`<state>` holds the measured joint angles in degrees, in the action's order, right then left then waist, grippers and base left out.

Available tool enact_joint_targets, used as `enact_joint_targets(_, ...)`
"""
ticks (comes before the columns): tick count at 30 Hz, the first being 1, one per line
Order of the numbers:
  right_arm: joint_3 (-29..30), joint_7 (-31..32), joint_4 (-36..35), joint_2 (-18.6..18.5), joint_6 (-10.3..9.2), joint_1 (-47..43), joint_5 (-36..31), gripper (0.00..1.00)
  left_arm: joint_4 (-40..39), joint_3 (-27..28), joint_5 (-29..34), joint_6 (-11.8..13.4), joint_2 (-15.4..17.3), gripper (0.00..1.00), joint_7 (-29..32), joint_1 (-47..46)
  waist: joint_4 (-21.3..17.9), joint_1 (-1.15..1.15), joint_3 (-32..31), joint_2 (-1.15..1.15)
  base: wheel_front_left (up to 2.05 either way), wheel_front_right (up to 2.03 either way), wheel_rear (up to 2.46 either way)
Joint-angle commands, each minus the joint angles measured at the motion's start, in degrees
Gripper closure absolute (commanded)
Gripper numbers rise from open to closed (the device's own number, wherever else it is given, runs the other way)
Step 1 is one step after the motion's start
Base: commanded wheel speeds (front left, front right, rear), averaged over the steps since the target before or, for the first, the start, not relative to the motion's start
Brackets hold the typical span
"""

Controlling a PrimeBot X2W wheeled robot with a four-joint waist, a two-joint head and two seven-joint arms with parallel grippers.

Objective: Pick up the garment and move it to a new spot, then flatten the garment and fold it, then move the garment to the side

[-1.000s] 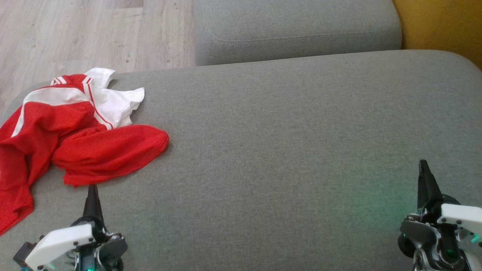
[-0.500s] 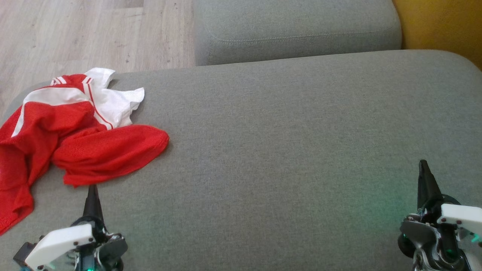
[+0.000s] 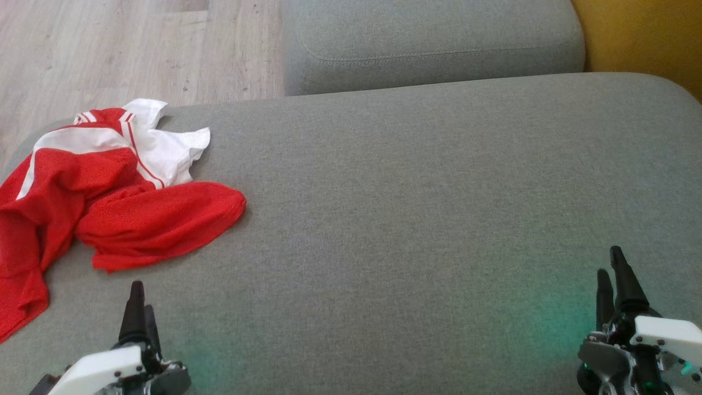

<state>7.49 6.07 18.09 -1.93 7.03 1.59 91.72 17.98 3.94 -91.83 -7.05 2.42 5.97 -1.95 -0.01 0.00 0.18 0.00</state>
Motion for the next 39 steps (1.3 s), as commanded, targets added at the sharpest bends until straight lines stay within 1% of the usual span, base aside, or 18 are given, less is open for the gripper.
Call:
enact_joint_targets(1, -0.5, -0.6, -1.8, -0.2, 0.03, 1.4, -0.8, 0.00, -1.6, 0.0, 0.3, 0.0, 0.2, 0.00, -0.5, -1.3, 0.0, 0.00, 0.0, 0.00, 0.00, 0.00, 0.00)
enact_joint_targets(7, -1.3, -1.6, -2.2, -0.3, 0.05, 1.4, -4.2, 0.00, -1.7, -0.7, 1.7, -0.1, 0.3, 0.00, -1.6, -1.2, -0.1, 0.00, 0.0, 0.00, 0.00, 0.00, 0.00)
enact_joint_targets(15, -2.6, -3.0, -3.5, -0.3, 0.08, 1.3, -10.7, 0.00, -1.7, -1.2, 5.9, 0.0, 0.4, 0.00, -3.0, -1.2, -0.1, 0.00, -0.1, 0.00, 0.00, 0.00, 0.00)
enact_joint_targets(17, -3.0, -3.3, -3.8, -0.3, 0.08, 1.2, -12.8, 0.00, -1.8, -1.3, 7.4, 0.1, 0.4, 0.00, -3.3, -1.1, -0.1, 0.00, -0.1, 0.00, 0.00, 0.00, 0.00)
enact_joint_targets(18, -3.3, -3.7, -4.2, -0.3, 0.09, 1.2, -14.9, 0.00, -1.9, -1.3, 8.9, 0.2, 0.3, 0.00, -3.7, -1.1, -0.1, 0.00, -0.1, 0.00, 0.00, 0.00, 0.00)
enact_joint_targets(21, -3.8, -4.2, -4.7, -0.3, 0.10, 1.1, -17.9, 0.00, -2.0, -1.3, 11.1, 0.4, 0.3, 0.00, -4.2, -1.0, -0.1, 0.00, -0.1, 0.00, 0.00, 0.00, 0.00)
enact_joint_targets(22, -3.8, -4.2, -4.7, -0.3, 0.10, 1.1, -17.9, 0.00, -2.0, -1.3, 11.1, 0.4, 0.3, 0.00, -4.2, -1.0, -0.1, 0.00, -0.1, 0.00, 0.00, 0.00, 0.00)
enact_joint_targets(23, -4.1, -4.5, -5.0, -0.4, 0.11, 1.0, -19.8, 0.00, -2.0, -1.4, 12.7, 0.5, 0.3, 0.00, -4.5, -0.9, -0.1, 0.00, 0.0, 0.00, 0.00, 0.00, 0.00)
enact_joint_targets(24, -4.1, -4.5, -5.0, -0.4, 0.11, 1.0, -19.8, 0.00, -2.0, -1.4, 12.7, 0.5, 0.3, 0.00, -4.5, -0.9, -0.1, 0.00, 0.0, 0.00, 0.00, 0.00, 0.00)
enact_joint_targets(30, -5.1, -5.5, -5.7, -0.4, 0.13, 1.0, -25.5, 0.00, -2.0, -1.6, 18.0, 0.7, 0.3, 0.00, -5.5, -0.8, -0.2, 0.00, 0.0, 0.00, 0.00, 0.00, 0.00)
enact_joint_targets(39, -6.5, -7.1, -6.3, -0.5, 0.16, 1.0, -33.6, 0.00, -2.5, -1.9, 27.0, 1.2, 0.4, 0.00, -7.0, -0.5, -0.4, 0.00, -0.1, 0.00, 0.00, 0.00, 0.00)
